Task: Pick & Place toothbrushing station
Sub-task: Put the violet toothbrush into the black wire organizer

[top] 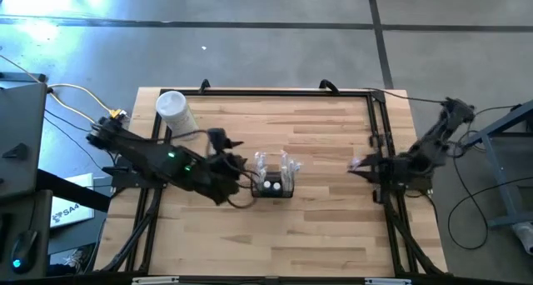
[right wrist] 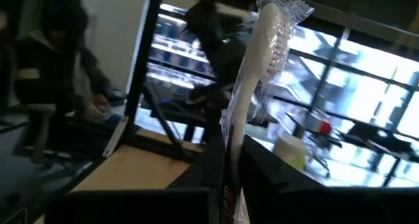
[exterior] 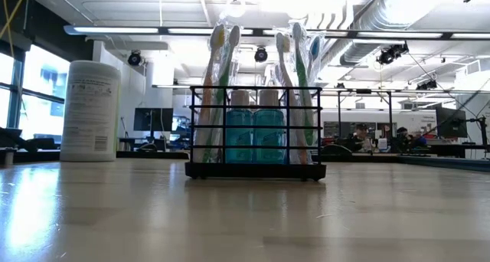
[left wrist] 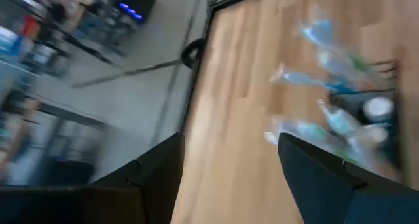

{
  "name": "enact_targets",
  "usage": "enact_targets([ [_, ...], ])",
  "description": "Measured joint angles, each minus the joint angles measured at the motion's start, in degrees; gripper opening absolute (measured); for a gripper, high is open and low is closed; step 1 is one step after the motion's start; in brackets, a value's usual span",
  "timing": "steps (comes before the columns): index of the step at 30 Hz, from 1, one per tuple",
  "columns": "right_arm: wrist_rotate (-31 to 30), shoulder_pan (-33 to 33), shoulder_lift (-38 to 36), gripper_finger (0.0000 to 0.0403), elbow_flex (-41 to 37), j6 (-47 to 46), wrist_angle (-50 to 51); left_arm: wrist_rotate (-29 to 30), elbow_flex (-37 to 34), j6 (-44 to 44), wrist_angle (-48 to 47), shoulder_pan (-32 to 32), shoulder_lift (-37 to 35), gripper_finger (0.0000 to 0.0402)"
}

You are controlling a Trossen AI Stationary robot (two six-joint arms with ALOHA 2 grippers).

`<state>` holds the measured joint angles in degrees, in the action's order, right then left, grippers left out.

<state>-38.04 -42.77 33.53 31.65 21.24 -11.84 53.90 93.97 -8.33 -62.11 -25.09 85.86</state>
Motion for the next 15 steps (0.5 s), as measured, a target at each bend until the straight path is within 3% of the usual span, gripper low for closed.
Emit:
enact_targets([
  [3, 15.9, 9.9, 2.5, 0.002, -5.3, -0.6, -9.4, -4.4, 0.0, -4.9, -3.1, -0.1, -3.7, 0.0241],
  [7, 35.4, 20.9, 11.2, 0.002, -14.9, -4.3, -34.3, -6.5, -1.2, -9.8, -3.9, -0.2, -7.6, 0.0241],
  [11, 45.4, 27.3, 22.9, 0.002, -18.9, -8.1, -55.0, -8.3, -7.3, -10.1, -0.3, -0.4, -11.5, 0.0241],
  [15, 53.5, 29.9, 33.3, 0.002, -15.3, -10.3, -63.6, -11.4, -15.9, -8.0, 5.1, -0.4, -16.3, 0.0241],
])
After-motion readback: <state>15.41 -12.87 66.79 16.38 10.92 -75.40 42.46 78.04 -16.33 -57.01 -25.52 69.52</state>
